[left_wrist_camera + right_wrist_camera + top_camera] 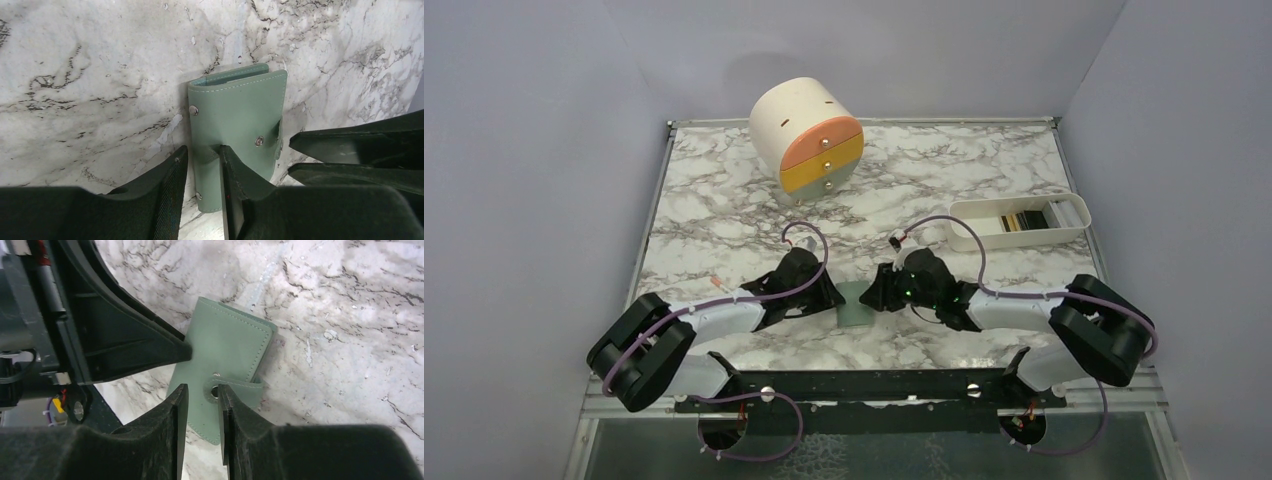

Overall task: Put the credit cards into the card holder
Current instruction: Close the card holder at the center of the board.

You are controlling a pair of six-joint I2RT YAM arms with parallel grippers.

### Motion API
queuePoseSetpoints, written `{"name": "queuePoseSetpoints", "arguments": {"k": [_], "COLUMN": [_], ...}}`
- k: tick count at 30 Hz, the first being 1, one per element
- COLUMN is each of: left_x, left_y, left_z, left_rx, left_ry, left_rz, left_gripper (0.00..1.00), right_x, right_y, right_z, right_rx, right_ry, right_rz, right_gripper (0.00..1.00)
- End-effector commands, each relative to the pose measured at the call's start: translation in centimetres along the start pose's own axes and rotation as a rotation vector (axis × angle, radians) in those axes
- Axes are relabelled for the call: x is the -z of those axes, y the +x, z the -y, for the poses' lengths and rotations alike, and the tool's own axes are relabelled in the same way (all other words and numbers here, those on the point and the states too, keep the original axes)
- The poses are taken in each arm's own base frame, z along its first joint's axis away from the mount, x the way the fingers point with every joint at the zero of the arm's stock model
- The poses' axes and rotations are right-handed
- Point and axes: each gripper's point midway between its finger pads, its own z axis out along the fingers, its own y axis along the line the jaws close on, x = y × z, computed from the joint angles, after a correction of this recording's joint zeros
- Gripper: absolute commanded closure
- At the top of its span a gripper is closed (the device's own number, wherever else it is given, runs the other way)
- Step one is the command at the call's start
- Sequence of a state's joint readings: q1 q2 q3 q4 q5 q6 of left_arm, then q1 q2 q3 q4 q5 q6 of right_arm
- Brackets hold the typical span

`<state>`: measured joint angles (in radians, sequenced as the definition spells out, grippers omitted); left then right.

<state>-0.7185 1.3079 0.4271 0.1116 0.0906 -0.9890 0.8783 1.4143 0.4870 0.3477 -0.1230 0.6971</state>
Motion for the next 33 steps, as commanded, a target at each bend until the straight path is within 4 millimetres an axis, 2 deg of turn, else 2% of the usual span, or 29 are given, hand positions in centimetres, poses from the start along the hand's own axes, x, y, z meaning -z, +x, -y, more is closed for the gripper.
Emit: {"name": "queuePoseSetpoints", "arguments": {"k": [1, 12, 23, 33], "left_x": [-0.2, -0.1, -0.1, 0.0], "left_y": [0.8, 1.4, 1.4, 1.5], "left_z": [-0.4, -0.2, -0.4, -0.4], "left_rx": [0.003, 0.027, 0.027, 0.032], "left_ry": [0.002, 0.037, 0.031, 0.018], "left_rz": [-0.032, -0.041, -0.041, -0.047], "left_gripper": [0.69, 0.74, 0.75, 0.75], "right_x": [-0.5, -1.8, -0.7, -1.8], "right_y": [1.9, 2.4, 0.6, 1.9], "right_z": [0.6, -0.3, -1.8, 0.1], "right_rx": [0.015, -0.012, -0.003, -0.001], "right_ry": [0.009, -0.053, -0.093, -0.031], "right_rz": [-0.074, -0.095, -0.046, -0.067], "right_gripper": [0.72, 0.76, 0.77, 0.77]}}
